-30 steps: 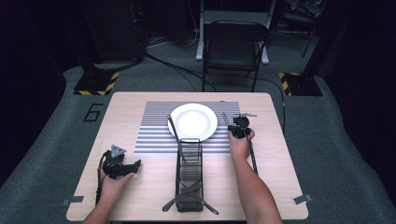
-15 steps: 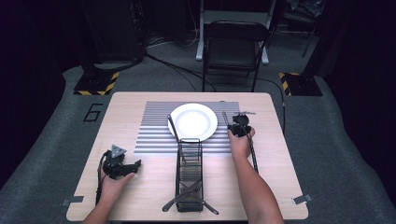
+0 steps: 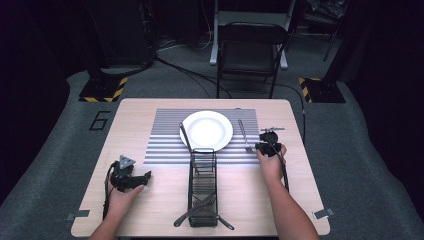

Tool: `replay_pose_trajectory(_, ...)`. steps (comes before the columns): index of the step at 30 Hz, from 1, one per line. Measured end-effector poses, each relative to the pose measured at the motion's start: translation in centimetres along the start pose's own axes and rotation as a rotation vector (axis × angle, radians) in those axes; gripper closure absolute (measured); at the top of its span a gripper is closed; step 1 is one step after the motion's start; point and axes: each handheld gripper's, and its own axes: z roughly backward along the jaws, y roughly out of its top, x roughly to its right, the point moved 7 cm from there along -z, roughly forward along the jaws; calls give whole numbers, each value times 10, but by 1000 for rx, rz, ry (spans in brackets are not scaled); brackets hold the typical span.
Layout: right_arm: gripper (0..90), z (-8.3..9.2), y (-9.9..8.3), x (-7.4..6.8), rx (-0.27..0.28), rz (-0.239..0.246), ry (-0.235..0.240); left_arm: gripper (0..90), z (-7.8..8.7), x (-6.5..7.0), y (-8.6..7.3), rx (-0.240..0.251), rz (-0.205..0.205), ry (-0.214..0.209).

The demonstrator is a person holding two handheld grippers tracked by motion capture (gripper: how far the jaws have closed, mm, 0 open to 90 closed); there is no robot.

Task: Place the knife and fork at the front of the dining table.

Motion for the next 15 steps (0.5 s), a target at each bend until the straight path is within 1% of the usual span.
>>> replay_pose_trajectory(3,787,4,-6,-10,-6,33,22,166,0,0,0,0,1,0)
replay_pose_trajectory(5,796,4,-8,-15,-9,55,19,166,0,0,0,0,1,0)
replay_pose_trajectory(9,793,6,-9,-24,-12,58,32,166,0,0,0,0,2,0)
replay_pose_trajectory(10,792,6,-8,-23,-9,67,28,166,0,0,0,1,3,0)
replay_pose_trajectory(13,787,6,-10,-25,-15,50,48,166,0,0,0,1,2,0)
replay_pose_trajectory(15,784,6,-10,-25,-13,47,56,166,0,0,0,0,2,0)
